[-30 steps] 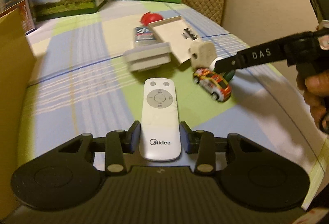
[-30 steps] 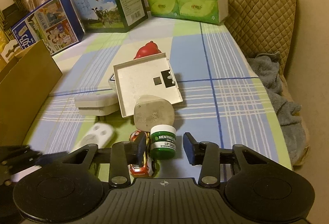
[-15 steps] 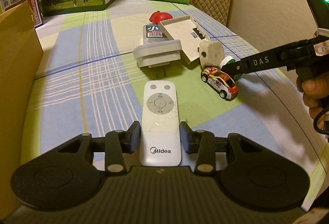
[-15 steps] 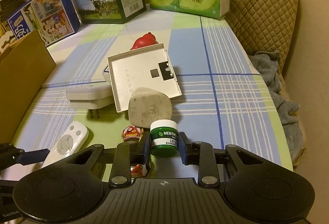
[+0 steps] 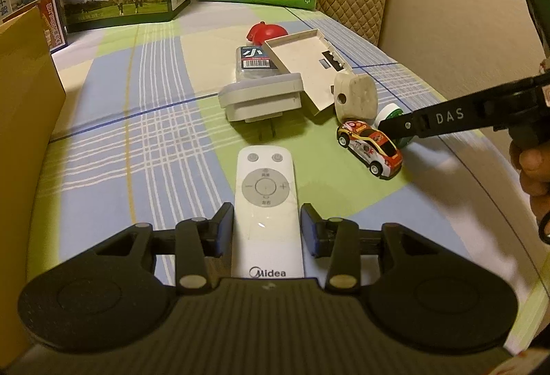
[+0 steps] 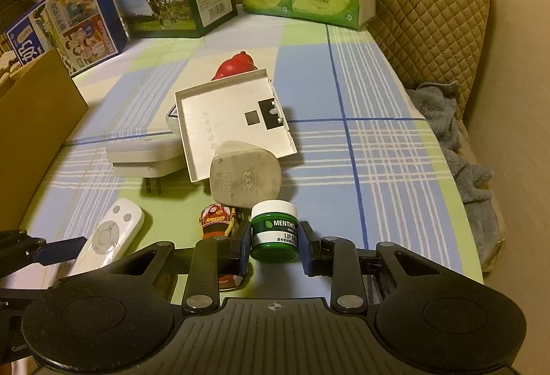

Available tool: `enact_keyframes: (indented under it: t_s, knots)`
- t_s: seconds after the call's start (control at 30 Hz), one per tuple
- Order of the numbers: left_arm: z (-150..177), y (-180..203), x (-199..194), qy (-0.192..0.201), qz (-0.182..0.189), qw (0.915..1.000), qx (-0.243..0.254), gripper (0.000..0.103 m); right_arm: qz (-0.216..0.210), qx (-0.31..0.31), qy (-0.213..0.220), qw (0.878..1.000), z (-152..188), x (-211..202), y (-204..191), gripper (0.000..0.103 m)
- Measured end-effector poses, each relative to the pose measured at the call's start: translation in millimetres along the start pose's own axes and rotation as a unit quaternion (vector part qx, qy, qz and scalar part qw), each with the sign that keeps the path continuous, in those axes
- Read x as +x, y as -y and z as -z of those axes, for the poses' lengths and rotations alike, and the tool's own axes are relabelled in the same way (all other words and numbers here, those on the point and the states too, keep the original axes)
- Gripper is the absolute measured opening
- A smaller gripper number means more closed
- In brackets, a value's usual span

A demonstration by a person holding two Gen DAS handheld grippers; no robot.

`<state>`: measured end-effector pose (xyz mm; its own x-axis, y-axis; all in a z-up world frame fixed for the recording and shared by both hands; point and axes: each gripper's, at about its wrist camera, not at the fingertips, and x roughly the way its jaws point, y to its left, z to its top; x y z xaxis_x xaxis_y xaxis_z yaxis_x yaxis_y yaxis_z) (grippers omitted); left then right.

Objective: Organize rigid objects
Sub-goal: 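Lift the white remote with the left tool while the right tool lifts the green jar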

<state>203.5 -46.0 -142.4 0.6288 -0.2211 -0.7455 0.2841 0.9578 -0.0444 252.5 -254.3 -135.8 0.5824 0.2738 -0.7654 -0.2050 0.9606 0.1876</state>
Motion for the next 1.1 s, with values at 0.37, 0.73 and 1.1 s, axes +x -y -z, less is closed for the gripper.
enact_keyframes:
  t_s: [0.37, 0.73, 1.1]
  knots:
    - [1.4, 2.1, 1.4, 0.004, -0.007, 0.9999, 0.014, 0.036, 0.001, 0.001, 0.001, 1.0, 0.4, 1.2, -3.4, 0.025]
    - [-2.3, -0.5, -12.3, 0.024, -0.012, 0.9994, 0.021, 0.035, 0.0, 0.011, 0.018, 1.0, 1.7, -10.9, -4.1, 0.025]
    - [0.2, -4.1, -17.8, 0.023, -0.009, 0.9996, 0.016, 0.035, 0.003, 0.015, 0.026, 1.0, 7.2, -20.6, -11.9, 0.025]
